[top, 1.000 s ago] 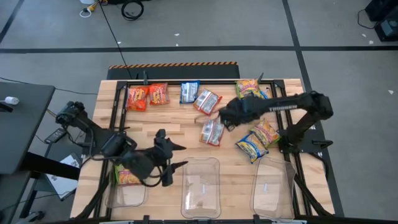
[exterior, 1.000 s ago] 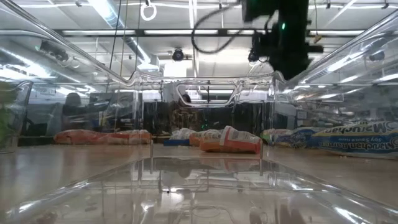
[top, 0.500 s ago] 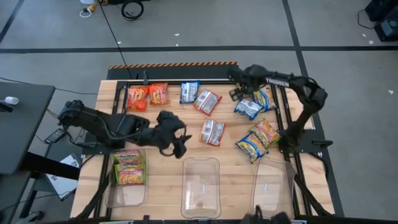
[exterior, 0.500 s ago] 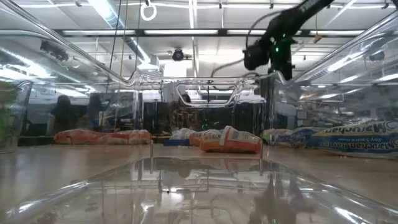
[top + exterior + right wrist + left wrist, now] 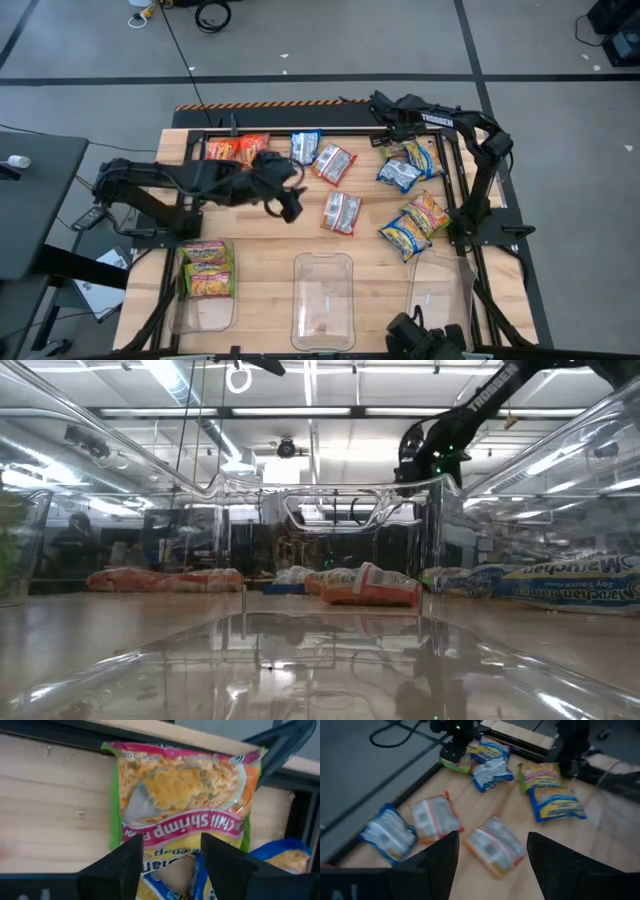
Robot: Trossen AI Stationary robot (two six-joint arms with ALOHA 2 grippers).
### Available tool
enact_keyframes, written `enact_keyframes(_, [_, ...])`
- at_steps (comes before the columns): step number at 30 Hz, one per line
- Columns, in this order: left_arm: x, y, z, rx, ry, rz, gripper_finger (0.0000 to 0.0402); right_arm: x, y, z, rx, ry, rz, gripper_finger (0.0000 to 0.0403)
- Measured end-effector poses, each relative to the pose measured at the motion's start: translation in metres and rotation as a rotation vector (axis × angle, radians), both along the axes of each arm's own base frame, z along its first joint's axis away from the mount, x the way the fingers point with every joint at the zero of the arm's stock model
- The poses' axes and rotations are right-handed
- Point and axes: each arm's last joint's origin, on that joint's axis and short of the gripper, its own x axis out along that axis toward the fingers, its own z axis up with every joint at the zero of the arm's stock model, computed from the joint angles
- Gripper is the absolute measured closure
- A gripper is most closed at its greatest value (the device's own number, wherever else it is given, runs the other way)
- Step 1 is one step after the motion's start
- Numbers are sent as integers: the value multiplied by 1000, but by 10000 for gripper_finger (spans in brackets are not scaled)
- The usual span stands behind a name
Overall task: Sort Maruchan noodles
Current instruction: Put the green noodle pack into the left transparent bin
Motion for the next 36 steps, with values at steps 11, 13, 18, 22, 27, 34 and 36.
enact_keyframes(11, [-39, 56, 33, 179, 13, -22, 164, 17, 33, 9, 85, 63, 286, 249])
enact_keyframes(13, [-48, 67, 37, 205, 18, -16, 164, 27, 51, 11, 70, 123, 343, 249])
enact_keyframes(18, [-60, 95, 44, 228, 6, -39, 164, 55, 81, 4, -30, 90, 196, 243])
enact_keyframes(22, [-64, 112, 45, 221, -1, -81, 164, 71, 85, -7, -178, 24, -10, 215])
enact_keyframes(27, [-69, 123, 43, 193, 1, -125, 164, 68, 80, -22, -281, 56, -262, 170])
enact_keyframes(34, [-72, 124, 39, 168, 45, -133, 164, 60, 59, -59, -206, 128, -391, 156])
enact_keyframes(36, [-71, 122, 39, 166, 43, -145, 164, 58, 58, -64, -212, 138, -431, 160])
